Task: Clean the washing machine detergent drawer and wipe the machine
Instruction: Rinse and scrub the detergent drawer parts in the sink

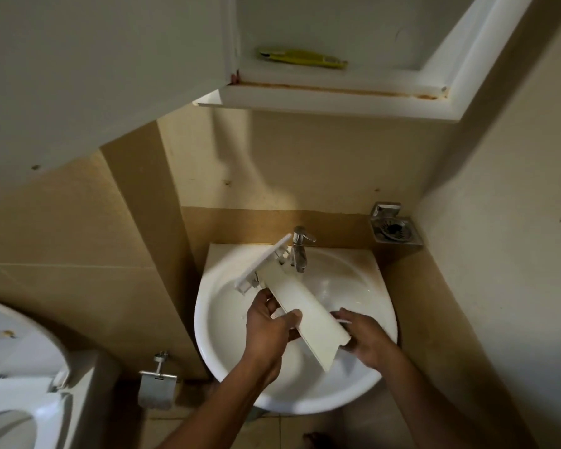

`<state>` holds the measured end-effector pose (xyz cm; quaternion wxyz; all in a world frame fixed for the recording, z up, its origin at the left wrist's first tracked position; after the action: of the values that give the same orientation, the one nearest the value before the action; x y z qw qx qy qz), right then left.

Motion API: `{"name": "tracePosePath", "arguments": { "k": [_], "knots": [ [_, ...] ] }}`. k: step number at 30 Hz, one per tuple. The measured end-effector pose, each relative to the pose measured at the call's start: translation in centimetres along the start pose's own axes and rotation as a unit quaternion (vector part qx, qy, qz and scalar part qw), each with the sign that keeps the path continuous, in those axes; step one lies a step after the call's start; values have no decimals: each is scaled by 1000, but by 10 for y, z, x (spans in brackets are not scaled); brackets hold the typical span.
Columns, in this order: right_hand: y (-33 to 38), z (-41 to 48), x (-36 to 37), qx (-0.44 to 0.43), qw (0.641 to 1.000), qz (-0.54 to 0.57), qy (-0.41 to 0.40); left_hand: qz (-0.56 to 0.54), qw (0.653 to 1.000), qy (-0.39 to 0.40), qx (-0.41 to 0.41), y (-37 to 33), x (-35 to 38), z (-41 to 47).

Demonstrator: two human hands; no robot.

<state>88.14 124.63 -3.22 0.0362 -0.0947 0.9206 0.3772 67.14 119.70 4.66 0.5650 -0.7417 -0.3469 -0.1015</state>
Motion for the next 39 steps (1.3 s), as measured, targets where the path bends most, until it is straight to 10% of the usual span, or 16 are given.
{"name": "tracePosePath", "arguments": {
  "k": [7, 17, 22, 28, 39],
  "knots": [
    [115, -55, 24, -214, 975, -49, 41, 223, 969, 48, 92, 26, 8, 7],
    [98, -39, 10, -167, 986, -20, 10, 414, 885, 123, 171, 46, 5, 18],
    [75, -20, -8, -182, 982, -41, 37, 71, 995, 61, -41, 28, -18, 32],
    [83, 2, -12, -186, 981, -45, 39, -341, 914, -68, -212, 35, -14, 36],
    [143, 5, 28, -236, 858, -414, 193, 77, 987, -93, -106, -18, -82, 56]
  ]
}}
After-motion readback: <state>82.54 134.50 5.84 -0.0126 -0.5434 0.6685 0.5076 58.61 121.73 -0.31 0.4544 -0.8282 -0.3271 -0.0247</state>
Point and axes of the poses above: each hand's wrist, its own z-axis towards the middle knuckle, its own x-axis out of the palm, y = z × x, the point moved 9 cm from there along z, towards the middle knuckle, and after that the axes turned 14 degrees about -z, right-handed, at the moved point
